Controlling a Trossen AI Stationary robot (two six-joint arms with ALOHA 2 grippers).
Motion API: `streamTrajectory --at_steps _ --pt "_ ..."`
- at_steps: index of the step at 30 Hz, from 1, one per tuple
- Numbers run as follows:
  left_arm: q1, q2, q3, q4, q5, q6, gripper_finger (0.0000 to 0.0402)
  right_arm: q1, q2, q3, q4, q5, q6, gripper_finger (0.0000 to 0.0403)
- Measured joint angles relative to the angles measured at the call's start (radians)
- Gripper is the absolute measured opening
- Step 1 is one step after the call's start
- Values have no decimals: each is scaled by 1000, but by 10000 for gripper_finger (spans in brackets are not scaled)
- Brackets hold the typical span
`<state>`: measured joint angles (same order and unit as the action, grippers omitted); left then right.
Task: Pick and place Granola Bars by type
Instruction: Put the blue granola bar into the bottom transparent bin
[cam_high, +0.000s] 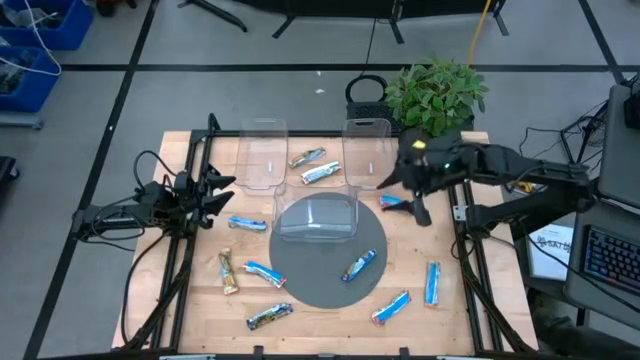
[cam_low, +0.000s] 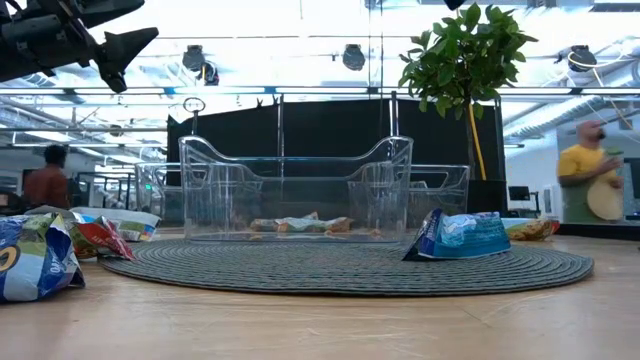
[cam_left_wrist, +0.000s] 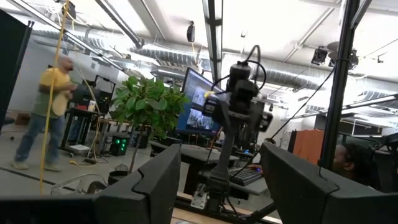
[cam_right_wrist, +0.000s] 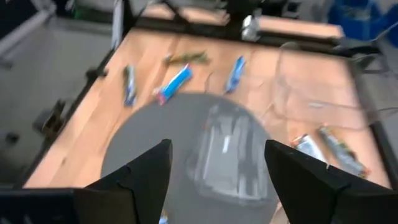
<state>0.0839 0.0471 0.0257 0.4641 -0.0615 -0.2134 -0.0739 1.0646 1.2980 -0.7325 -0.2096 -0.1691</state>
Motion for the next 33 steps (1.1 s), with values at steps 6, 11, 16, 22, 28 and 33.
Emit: streamTrajectory --at_steps 6,11,16,22,28,33 --pt "0 0 0 0 0 0 225 87 54 0 -34 4 -50 247" --pt "0 0 0 0 0 0 225 156 111 1 -41 114 -55 247" --pt "0 0 0 0 0 0 225 206 177 1 -54 131 -52 265" --pt "0 0 0 0 0 0 225 232 243 1 -58 135 -63 301" --pt "0 0 0 0 0 0 225 290 287 1 -66 128 -121 308" --pt "0 0 0 0 0 0 225 346 325 1 -66 130 -141 303"
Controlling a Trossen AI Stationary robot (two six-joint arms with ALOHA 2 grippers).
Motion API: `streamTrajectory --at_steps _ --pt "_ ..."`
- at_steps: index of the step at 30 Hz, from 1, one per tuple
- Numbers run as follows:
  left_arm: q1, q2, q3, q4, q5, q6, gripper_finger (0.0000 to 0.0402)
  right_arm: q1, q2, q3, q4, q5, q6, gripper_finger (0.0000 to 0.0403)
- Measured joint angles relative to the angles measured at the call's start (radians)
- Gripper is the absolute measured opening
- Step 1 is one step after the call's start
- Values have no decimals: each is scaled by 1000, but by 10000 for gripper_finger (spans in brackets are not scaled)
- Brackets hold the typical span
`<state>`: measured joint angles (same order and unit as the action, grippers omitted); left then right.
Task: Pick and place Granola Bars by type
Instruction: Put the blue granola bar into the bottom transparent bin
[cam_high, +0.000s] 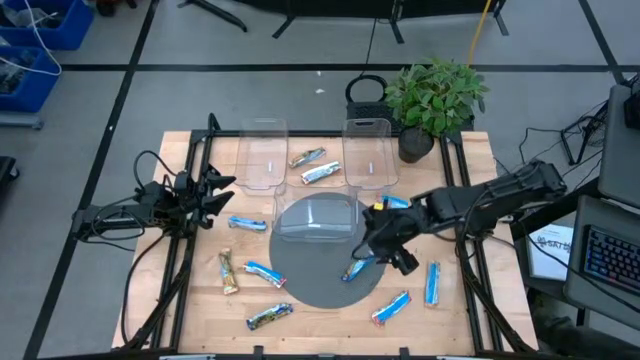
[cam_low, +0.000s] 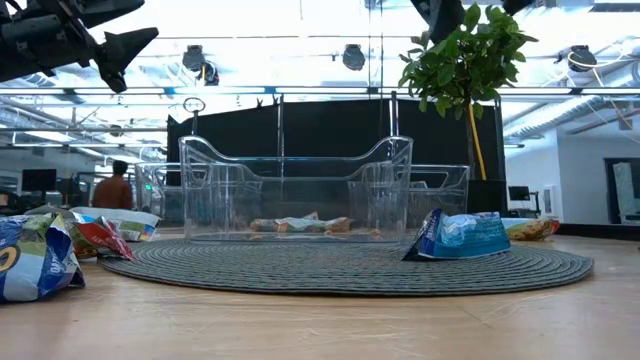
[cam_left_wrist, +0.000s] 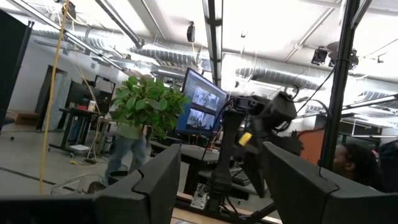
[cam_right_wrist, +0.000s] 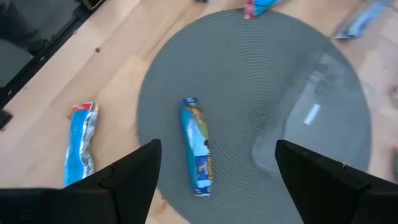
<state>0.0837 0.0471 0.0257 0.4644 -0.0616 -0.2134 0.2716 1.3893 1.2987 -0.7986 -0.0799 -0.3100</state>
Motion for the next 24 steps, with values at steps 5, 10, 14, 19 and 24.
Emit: streamTrajectory --at_steps 5,10,14,19,24 --pt "0 0 0 0 1 0 225 22 55 0 -9 5 14 295" --pt "0 0 0 0 1 0 225 25 110 0 -24 5 3 295" --pt "0 0 0 0 1 0 225 24 133 0 -25 5 -28 300" --pt "0 0 0 0 1 0 225 24 147 -26 -9 41 -68 301" --pt "0 0 0 2 1 0 225 24 147 -92 49 56 -71 302"
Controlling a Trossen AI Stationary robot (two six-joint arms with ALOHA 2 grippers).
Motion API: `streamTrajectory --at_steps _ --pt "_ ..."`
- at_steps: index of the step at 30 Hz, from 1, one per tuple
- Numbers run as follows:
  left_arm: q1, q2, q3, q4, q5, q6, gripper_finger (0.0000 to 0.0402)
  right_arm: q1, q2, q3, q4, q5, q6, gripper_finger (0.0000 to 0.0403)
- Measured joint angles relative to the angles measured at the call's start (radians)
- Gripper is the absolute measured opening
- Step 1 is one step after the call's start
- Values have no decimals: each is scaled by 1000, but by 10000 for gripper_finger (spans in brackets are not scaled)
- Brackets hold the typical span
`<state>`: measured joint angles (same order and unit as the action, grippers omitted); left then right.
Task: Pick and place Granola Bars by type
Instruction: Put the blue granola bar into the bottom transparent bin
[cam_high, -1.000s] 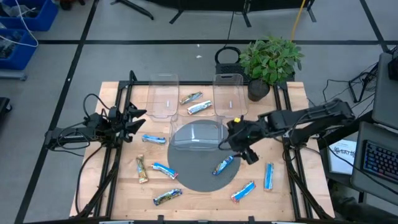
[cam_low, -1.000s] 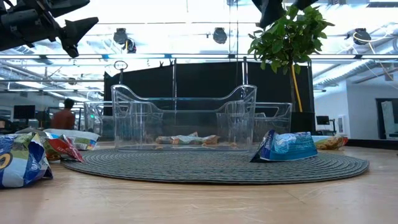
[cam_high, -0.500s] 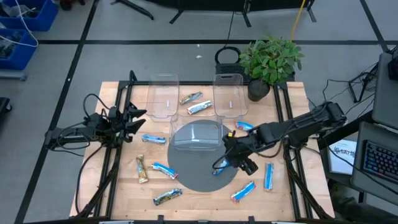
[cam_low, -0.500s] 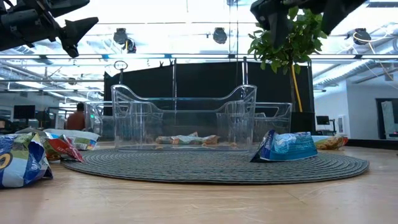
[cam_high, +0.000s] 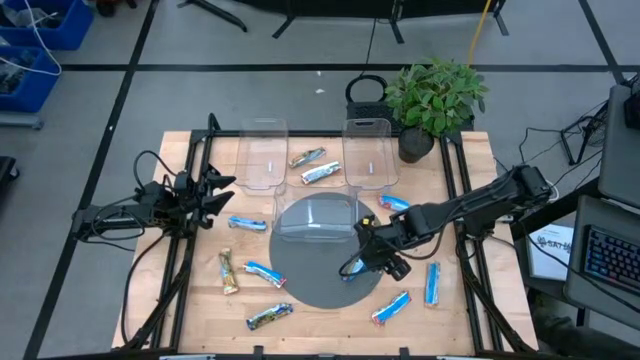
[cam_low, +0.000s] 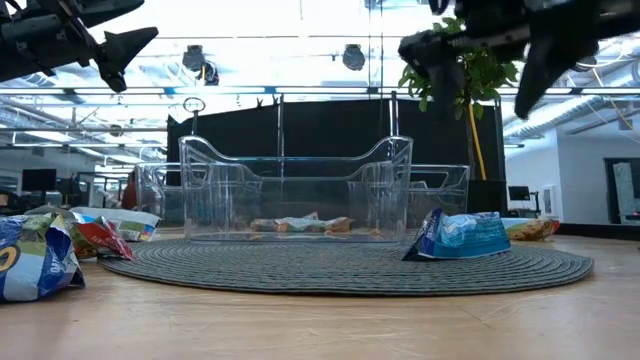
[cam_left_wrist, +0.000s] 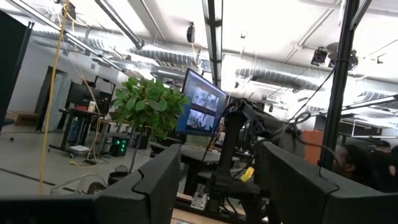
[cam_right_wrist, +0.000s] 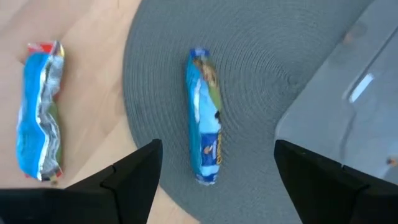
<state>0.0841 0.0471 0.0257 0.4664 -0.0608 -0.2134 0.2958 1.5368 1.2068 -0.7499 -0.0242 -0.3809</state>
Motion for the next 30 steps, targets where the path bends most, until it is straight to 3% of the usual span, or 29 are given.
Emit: streamTrajectory --at_steps 24,30 --pt "0 0 0 1 0 0 225 0 -1 -250 319 1 61 302" --pt "0 0 0 1 0 0 225 -9 31 -269 332 0 82 302"
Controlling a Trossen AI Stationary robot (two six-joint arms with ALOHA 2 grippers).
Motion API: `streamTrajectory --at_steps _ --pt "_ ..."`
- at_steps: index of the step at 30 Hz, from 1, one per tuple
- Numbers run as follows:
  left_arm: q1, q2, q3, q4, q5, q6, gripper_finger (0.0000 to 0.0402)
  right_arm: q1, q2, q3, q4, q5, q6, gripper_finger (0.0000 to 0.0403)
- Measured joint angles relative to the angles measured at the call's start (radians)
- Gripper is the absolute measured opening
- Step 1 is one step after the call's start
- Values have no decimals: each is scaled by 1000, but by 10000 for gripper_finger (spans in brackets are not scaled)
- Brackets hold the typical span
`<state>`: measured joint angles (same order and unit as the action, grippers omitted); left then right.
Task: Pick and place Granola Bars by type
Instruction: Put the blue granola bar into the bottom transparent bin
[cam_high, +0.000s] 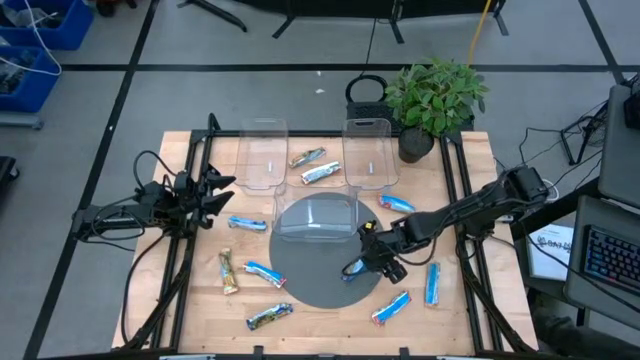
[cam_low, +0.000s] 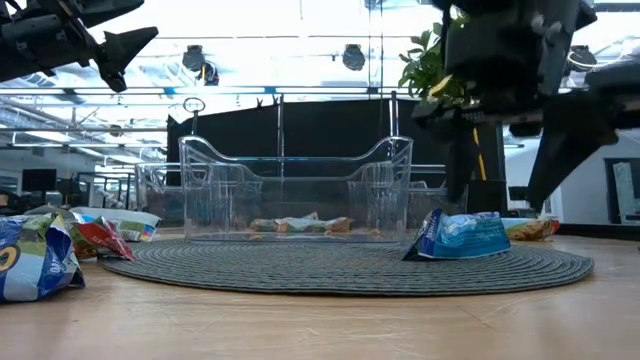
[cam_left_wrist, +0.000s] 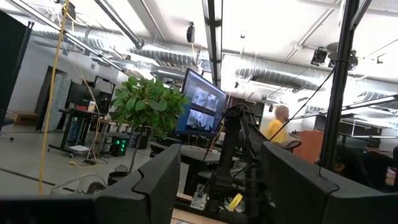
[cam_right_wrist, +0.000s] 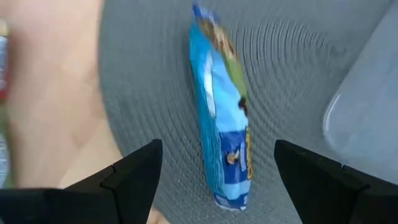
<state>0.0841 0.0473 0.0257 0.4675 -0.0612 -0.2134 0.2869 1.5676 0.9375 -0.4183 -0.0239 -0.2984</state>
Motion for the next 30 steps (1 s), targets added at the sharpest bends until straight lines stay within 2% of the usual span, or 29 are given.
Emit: streamTrajectory --at_steps 13,30 --pt "0 0 0 1 8 0 225 -6 83 -1 10 -3 -5 298" --pt "0 0 0 0 8 0 225 -6 84 0 8 -3 -9 178"
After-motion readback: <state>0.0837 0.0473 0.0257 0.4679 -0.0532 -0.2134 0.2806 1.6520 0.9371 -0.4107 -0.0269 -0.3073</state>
